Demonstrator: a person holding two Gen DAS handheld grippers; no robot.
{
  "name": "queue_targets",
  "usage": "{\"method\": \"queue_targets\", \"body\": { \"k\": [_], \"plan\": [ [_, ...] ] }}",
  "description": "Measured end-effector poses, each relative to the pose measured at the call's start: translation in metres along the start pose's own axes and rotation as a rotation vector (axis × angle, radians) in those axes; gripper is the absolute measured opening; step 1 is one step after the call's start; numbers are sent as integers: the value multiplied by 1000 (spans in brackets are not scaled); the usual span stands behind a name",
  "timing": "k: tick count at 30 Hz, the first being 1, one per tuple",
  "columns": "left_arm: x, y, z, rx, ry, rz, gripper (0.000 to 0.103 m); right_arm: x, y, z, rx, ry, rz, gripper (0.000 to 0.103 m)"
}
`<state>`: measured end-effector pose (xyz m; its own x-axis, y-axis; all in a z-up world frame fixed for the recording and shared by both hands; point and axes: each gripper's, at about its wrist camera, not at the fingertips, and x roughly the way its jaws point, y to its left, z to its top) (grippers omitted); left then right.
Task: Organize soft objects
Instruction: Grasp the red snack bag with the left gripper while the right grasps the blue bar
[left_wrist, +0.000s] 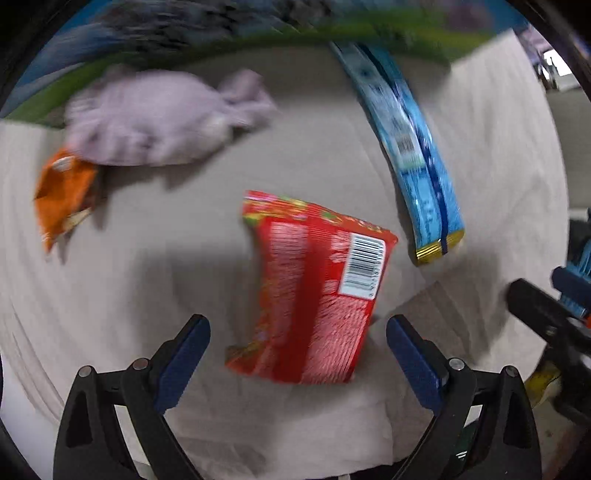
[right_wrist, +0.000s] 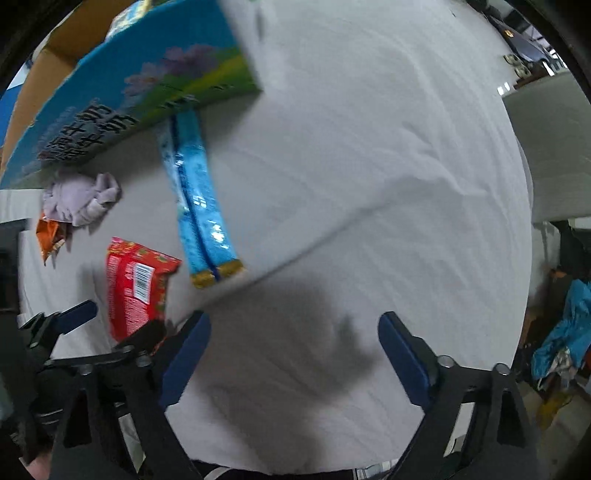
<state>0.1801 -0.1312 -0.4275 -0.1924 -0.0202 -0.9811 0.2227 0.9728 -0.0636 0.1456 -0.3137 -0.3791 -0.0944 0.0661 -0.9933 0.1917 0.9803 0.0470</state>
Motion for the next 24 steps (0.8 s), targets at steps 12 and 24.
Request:
{"method": "queue_targets", "body": {
  "k": [12, 24],
  "plan": [
    [-19, 34, -1, -111, -75, 38, 47, -13, 9, 24, -71, -56, 7, 82],
    [-16, 67, 21, -229, -87, 42, 47, 30, 68, 77, -138, -39, -20, 34]
  ]
}}
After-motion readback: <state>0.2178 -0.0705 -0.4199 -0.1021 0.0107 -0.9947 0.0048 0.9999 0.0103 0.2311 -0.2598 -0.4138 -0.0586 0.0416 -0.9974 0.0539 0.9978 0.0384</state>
